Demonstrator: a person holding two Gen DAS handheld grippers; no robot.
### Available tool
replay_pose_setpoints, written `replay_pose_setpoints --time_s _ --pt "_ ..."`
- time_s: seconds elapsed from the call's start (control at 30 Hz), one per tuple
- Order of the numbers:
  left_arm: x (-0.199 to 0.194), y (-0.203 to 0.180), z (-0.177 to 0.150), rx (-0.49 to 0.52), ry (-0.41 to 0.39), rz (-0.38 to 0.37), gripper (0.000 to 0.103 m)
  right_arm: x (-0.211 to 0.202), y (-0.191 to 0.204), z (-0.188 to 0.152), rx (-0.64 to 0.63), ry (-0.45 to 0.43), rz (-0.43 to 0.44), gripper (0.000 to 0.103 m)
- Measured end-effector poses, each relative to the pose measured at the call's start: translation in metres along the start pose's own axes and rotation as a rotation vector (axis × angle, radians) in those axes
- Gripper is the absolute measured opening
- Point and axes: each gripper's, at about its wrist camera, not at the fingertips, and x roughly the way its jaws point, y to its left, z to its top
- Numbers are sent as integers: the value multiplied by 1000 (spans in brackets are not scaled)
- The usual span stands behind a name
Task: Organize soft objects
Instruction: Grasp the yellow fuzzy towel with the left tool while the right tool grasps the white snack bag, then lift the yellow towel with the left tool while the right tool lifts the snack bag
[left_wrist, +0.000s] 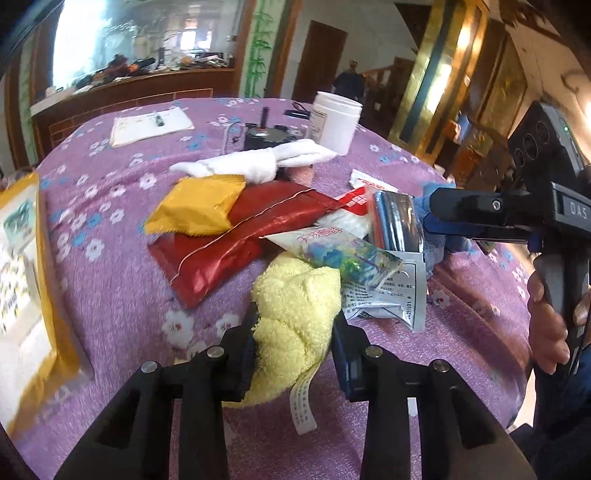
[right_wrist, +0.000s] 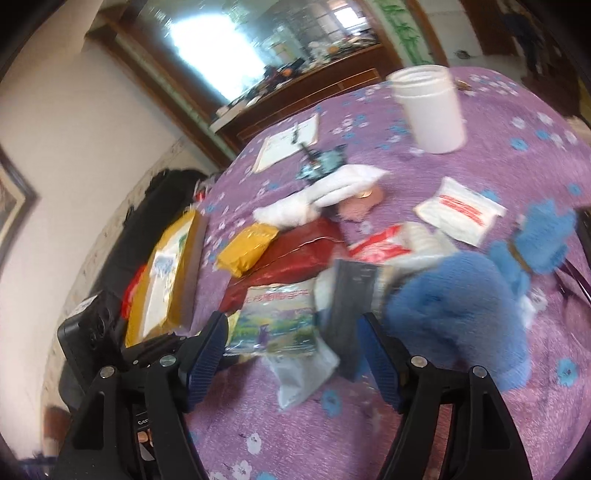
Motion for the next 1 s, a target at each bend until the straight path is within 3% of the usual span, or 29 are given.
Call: replay_pose_setpoints --time_s 0.17,0.37,0.47,0.53,0.6,0.77,0.9,1.0 --pt "2 9 -2 -49 8 -53 35 32 23 4 -74 76 -42 81" --pt "4 7 -2 -38 13 -53 35 76 34 14 -120 171 -132 84" --pt "4 7 -3 -39 15 -59 35 98 44 15 -166 261 -162 87" --pt "4 8 -3 -41 17 -62 35 102 41 16 -143 243 -169 85" --pt "4 9 -3 -45 18 -66 35 101 41 18 -151 228 -164 67" --pt "4 9 -3 -43 21 -62 35 86 40 24 -145 177 -26 63" --pt "6 8 -3 -39 26 -50 36 69 47 28 -234 33 49 63" --pt "8 5 -2 -27 32 -36 37 71 46 27 -225 31 114 63"
